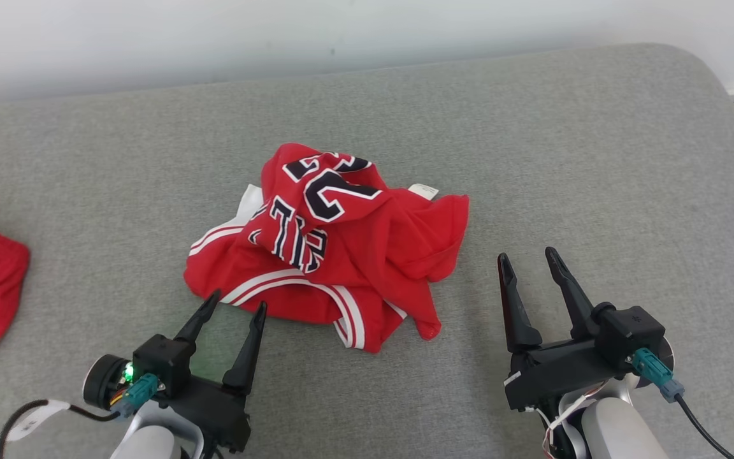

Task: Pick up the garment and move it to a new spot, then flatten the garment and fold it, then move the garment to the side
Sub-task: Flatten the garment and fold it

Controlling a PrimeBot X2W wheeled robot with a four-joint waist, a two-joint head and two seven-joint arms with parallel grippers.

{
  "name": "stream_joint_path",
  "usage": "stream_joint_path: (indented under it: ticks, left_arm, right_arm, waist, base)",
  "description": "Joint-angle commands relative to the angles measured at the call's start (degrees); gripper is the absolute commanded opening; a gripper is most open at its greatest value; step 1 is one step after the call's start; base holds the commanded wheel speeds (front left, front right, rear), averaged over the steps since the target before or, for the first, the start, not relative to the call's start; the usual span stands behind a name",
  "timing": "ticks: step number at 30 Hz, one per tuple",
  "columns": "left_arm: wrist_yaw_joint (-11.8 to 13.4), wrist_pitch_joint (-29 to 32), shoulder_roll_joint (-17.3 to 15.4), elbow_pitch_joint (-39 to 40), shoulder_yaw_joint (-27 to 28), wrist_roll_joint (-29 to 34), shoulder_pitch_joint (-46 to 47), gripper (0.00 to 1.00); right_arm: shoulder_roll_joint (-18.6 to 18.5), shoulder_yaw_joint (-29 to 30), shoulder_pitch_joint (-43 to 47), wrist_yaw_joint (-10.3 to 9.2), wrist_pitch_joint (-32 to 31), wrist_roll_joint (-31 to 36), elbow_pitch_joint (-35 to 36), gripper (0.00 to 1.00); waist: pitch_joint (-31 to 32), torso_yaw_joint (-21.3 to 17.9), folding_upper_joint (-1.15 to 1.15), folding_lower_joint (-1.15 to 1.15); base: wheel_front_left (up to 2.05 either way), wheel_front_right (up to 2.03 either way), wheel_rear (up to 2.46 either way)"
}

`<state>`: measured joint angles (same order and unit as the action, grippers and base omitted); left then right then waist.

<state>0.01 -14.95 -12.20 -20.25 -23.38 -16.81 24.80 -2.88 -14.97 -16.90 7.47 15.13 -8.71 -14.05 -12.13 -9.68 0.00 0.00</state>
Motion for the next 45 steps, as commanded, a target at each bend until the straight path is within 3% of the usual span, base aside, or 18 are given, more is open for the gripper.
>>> stream_joint_path:
  ticks: [1, 14, 15, 16, 17, 24, 33, 41, 45]
  left_arm:
    - [-0.1, -0.3, -0.5, -1.2, 0.1, 1.5, 0.4, 1.0]
    - [0.1, -0.3, -0.8, -10.5, 1.8, 7.0, 4.8, 1.0]
    - [0.2, -0.3, -0.8, -11.4, 1.9, 7.3, 5.1, 0.67]
    - [0.3, -0.3, -1.0, -12.7, 1.6, 8.3, 5.7, 0.23]
    - [-0.1, -0.3, -0.9, -14.0, 1.3, 8.3, 6.0, 0.0]
    - [-1.6, -0.3, -0.7, -14.5, 2.9, 8.4, 9.1, 0.0]
    - [-5.0, -0.3, -6.3, -6.2, 3.8, 10.5, 16.2, 0.0]
    - [-7.1, 3.6, -11.5, -0.7, -0.1, 10.0, 23.2, 0.0]
    - [-7.3, 5.2, -12.3, -1.6, -2.7, 7.3, 24.2, 0.0]
  right_arm:
    - [0.0, -0.1, 0.0, 0.04, 0.1, 0.0, -0.1, 1.0]
    - [0.0, -0.1, -0.5, 0.04, 0.1, 0.5, -0.2, 1.0]
    - [0.0, 0.0, -0.4, 0.04, 0.1, 0.6, -0.2, 1.0]
    - [0.0, -0.1, -0.4, 0.04, 0.1, 0.8, -0.2, 1.0]
    - [0.0, -0.1, -0.4, 0.04, 0.1, 0.8, -0.3, 1.0]
    - [0.0, -0.2, 0.0, 0.04, 0.1, 1.0, -0.5, 1.0]
    - [0.0, -0.5, 1.6, 0.04, 0.1, 0.2, -0.9, 1.0]
    - [0.0, -1.2, 1.8, 0.04, 0.1, -0.3, -1.4, 1.0]
    - [0.0, -1.5, 1.4, 0.04, 0.1, -0.9, -1.9, 1.0]
  waist:
    - [-0.2, -1.1, 0.0, 0.0]
    - [-0.3, -3.2, 0.0, 0.0]
    - [-0.3, -3.1, 0.0, 0.0]
    - [-0.3, -3.0, 0.0, 0.0]
    - [-0.1, -2.9, 0.0, 0.0]
    - [0.7, -1.9, 0.0, 0.0]
    - [2.9, -0.5, 0.0, 0.0]
    - [4.0, -0.7, 0.0, 0.0]
    - [4.4, -1.5, 0.0, 0.0]
  base:
    - [0.0, 0.0, 0.0]
    - [0.0, 0.0, 0.0]
    - [0.0, 0.0, 0.0]
    - [0.0, 0.0, 0.0]
    - [0.0, 0.0, 0.0]
    - [0.0, 0.0, 0.0]
    - [0.0, 0.0, 0.0]
    - [0.0, 0.0, 0.0]
    - [0.0, 0.0, 0.0]
